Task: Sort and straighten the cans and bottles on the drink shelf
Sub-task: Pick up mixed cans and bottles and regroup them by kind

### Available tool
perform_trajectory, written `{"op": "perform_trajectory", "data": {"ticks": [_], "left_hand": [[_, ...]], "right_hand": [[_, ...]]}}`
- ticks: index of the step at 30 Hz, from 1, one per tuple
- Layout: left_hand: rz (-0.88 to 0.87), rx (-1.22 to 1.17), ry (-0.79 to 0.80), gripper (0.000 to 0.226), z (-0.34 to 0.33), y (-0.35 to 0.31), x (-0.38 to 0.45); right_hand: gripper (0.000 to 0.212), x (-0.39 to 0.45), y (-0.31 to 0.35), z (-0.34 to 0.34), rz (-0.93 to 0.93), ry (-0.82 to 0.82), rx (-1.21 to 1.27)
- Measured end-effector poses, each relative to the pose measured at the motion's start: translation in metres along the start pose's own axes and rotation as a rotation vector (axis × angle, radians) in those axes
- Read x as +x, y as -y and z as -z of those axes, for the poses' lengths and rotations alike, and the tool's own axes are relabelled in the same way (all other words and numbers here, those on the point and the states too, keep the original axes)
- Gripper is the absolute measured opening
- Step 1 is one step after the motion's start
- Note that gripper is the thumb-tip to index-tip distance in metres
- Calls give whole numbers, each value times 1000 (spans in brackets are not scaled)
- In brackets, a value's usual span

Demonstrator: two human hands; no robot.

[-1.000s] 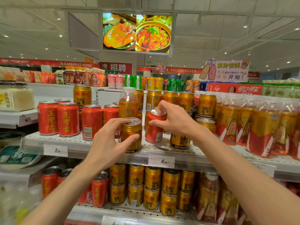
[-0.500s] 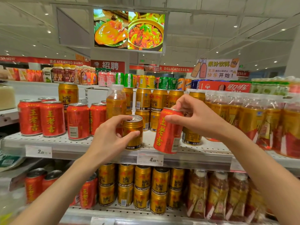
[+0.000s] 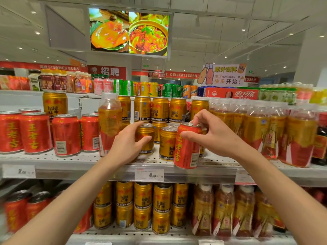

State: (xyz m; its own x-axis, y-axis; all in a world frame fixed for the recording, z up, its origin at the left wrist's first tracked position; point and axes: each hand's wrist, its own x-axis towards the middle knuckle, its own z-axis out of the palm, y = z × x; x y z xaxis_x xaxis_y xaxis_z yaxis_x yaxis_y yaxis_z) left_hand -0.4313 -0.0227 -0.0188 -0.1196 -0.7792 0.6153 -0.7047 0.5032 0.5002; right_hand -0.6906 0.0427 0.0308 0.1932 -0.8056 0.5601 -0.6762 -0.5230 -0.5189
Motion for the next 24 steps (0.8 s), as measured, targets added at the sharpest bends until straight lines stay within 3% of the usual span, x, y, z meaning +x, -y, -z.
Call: {"op": "perform_trajectory", "data": {"ticks": [6,15,18,24], "left_hand": [[43,-119,73,70,-1,5,-2],[-21,-250,-72,38,12,1,-57],[-28,-345,50,35,12,-8,-75],[29,-519,315,55,1,-20,-102]], "right_hand": [[37,-3,1,-5,5,-50,2],[38,-14,7,-15,-66,-164,105],[35,-27,9,-22,-129,-228,235],[27,-63,12,-48,-236,-285,470]]}}
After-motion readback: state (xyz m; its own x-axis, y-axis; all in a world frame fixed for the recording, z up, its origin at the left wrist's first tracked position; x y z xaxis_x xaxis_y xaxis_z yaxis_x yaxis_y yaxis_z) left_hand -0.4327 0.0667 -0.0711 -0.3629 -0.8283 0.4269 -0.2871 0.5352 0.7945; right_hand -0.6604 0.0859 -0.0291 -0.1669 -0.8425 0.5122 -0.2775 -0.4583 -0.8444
